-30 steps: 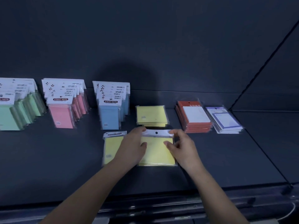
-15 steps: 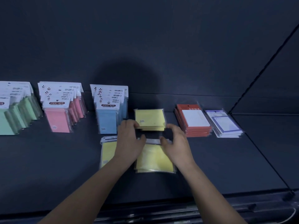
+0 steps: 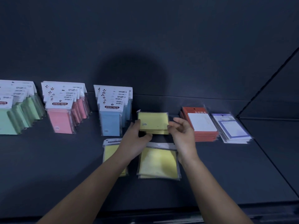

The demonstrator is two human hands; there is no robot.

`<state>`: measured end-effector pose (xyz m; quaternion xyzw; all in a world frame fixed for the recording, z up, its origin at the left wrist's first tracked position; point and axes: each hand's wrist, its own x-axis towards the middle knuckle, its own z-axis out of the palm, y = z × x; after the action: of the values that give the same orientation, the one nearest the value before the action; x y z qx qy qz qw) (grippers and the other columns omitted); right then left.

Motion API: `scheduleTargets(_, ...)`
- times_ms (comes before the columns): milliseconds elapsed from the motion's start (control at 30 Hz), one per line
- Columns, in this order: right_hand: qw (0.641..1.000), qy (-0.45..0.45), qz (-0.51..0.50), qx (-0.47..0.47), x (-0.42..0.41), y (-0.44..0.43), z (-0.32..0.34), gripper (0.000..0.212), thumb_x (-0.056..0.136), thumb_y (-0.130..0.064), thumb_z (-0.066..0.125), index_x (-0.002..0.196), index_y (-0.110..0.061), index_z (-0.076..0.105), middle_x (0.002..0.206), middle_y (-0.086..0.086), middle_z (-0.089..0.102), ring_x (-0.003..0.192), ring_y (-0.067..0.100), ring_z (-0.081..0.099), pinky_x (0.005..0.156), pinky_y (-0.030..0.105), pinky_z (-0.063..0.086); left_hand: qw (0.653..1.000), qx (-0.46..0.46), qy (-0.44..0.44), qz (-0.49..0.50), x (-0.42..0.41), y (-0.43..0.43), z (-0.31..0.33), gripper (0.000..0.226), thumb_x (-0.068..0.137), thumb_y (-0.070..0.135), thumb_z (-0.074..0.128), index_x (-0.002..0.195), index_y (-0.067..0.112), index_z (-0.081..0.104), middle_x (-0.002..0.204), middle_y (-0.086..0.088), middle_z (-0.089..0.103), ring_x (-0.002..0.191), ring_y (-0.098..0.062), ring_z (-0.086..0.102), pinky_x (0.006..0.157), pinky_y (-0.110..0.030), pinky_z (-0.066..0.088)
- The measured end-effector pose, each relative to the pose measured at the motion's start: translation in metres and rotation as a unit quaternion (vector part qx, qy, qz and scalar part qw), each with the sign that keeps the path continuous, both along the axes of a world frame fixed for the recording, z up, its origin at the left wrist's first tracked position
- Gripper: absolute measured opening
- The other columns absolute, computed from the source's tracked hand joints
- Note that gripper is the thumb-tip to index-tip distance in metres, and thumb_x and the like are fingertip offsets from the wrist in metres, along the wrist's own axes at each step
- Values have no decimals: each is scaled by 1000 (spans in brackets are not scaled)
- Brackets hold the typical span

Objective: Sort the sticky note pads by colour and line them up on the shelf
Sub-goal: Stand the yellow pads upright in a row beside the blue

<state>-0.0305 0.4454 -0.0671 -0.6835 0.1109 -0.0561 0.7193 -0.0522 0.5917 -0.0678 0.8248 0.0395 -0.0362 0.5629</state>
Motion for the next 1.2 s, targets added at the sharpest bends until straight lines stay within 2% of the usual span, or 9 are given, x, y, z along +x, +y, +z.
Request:
scheduleTargets(167, 992, 54, -4, 111, -4, -6, 4, 21, 85, -2, 62, 97, -19, 56, 95, 1, 65, 85, 11, 60, 78, 21, 47, 998, -24, -45, 31, -13, -5, 4, 34, 89, 19, 57, 116, 37, 46, 104, 25, 48, 97, 7, 43, 66, 4, 30)
scheduleTargets(300, 982, 67, -20, 175, -11, -9, 3, 23, 84, 4, 62, 96, -15, 55, 85, 4, 56, 78, 14, 56, 72, 25, 48, 988, -104, -75, 87, -23, -9, -2, 23, 88, 18, 60, 107, 31, 59, 101, 20, 64, 93, 9, 57, 80, -7, 43)
scheduleTargets(400, 981, 77, -8, 180, -18, -12, 1, 35, 83, 13, 54, 106, -13, 55, 84, 3, 51, 75, 14, 54, 67, 26, 47, 968, -184, -39, 166, -24, -10, -1, 5, 85, 17, 65, 87, 17, 60, 83, 6, 63, 73, 1, 58, 70, -13, 45)
scheduleTargets(467, 980, 78, 33, 181, -24, -17, 1, 43, 82, 16, 49, 112, -14, 54, 94, 4, 55, 80, 15, 56, 67, 25, 47, 953, -237, 2, 189, -23, -9, 0, 17, 83, 11, 66, 75, 15, 52, 76, 1, 56, 68, -9, 53, 69, -20, 45)
scheduleTargets(600, 991, 49, 77, 95, -39, -26, -5, 42, 84, 11, 48, 114, -19, 56, 96, -5, 61, 81, 8, 59, 71, 23, 47, 962, -234, 32, 139, -25, -6, 0, 24, 80, -3, 63, 86, 18, 52, 93, -2, 61, 82, -18, 56, 69, -26, 45)
scheduleTargets(700, 998, 16, 68, 2, -47, -30, -11, 31, 86, 3, 58, 102, -24, 61, 87, -6, 53, 80, 8, 52, 78, 19, 45, 976, -193, 12, 103, -32, -6, 0, 29, 83, 0, 62, 93, 26, 52, 93, 3, 62, 80, -14, 57, 68, -22, 46)
scheduleTargets(867, 986, -41, 81, -142, -54, -30, -19, 26, 85, -2, 63, 93, -27, 60, 74, -8, 43, 62, 6, 41, 58, 10, 39, 998, 14, -50, 26, -40, -3, -4, 25, 88, 9, 59, 105, 26, 52, 101, 5, 58, 64, -6, 49, 58, -13, 38)
scheduleTargets(1000, 956, -49, 84, -279, -56, -29, -22, 19, 87, -10, 63, 102, -21, 59, 69, -8, 42, 56, 6, 39, 53, 10, 36, 991, 124, -39, -6, -41, -2, -2, 42, 90, 11, 56, 131, 17, 47, 117, 1, 54, 78, -11, 47, 74, -21, 38)
scheduleTargets(1200, 913, -31, 89, -397, -60, -26, -21, 34, 83, -22, 69, 114, -16, 55, 103, -6, 46, 100, 14, 47, 84, 21, 36, 966, 251, -51, -44, -43, -7, 1, 42, 87, 15, 59, 128, 12, 48, 125, -6, 51, 107, -20, 51, 86, -24, 37)
